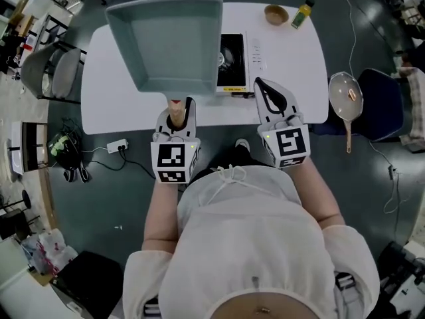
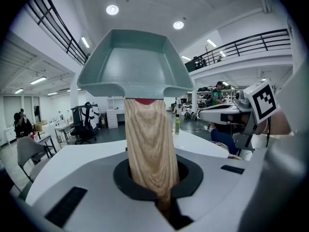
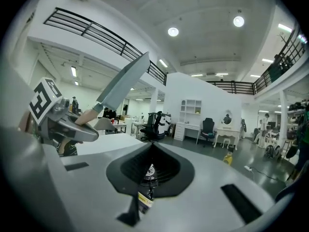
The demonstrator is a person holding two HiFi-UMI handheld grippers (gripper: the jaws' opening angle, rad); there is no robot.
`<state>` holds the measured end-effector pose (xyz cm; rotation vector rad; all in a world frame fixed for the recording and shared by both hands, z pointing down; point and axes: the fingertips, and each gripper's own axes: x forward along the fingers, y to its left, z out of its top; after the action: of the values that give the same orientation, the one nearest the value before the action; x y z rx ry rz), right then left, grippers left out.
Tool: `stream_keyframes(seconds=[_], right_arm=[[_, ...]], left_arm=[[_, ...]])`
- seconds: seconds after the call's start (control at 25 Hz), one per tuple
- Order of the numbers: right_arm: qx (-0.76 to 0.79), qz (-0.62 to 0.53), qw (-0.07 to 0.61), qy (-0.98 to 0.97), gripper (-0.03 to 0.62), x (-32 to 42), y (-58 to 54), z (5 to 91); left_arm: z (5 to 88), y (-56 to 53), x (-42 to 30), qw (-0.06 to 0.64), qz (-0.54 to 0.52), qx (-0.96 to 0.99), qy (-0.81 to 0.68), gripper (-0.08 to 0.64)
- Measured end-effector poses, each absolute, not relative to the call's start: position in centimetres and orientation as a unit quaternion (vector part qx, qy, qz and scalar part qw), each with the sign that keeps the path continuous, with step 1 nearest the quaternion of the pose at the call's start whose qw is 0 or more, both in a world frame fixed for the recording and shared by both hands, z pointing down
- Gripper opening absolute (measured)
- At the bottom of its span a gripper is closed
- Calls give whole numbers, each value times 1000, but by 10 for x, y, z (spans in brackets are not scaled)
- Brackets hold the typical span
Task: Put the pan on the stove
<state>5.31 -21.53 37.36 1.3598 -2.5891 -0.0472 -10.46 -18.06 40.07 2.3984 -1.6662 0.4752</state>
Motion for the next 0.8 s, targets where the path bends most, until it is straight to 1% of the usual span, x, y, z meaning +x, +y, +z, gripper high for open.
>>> stream_keyframes(seconds=[0.24,0.48,0.64,0.8], right_arm=[[434,5,115,-893,5,61,-249,393],[414,29,124,-901,6,65,-272,416],[407,41,130,-903,6,69,-284,429],[405,56,133,-903,6,74,-297,439]], left_arm=[[450,-199,-87,161,206,790,-555,21],[504,-202,-70,233,279,766,-530,22],[528,-205,-61,271,300,747,-527,23],[547,-208,-58,334,311,723,-519,21]])
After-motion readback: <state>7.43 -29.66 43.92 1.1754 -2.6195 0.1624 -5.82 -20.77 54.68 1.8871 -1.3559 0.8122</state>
